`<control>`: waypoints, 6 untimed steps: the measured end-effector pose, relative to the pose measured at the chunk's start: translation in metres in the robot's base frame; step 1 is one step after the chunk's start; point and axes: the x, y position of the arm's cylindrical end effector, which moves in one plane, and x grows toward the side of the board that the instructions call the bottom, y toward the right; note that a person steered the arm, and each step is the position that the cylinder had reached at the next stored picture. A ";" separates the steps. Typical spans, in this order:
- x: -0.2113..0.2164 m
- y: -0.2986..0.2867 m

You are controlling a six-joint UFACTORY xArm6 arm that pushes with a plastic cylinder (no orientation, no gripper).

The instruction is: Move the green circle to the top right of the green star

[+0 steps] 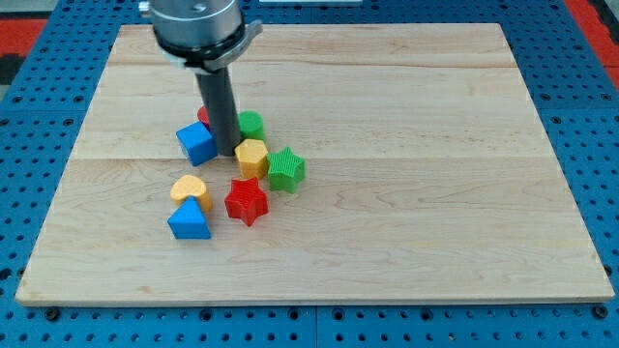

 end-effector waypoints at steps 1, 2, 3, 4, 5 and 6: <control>-0.023 0.004; -0.057 -0.034; -0.062 -0.066; -0.074 -0.051; -0.067 0.010; -0.041 0.099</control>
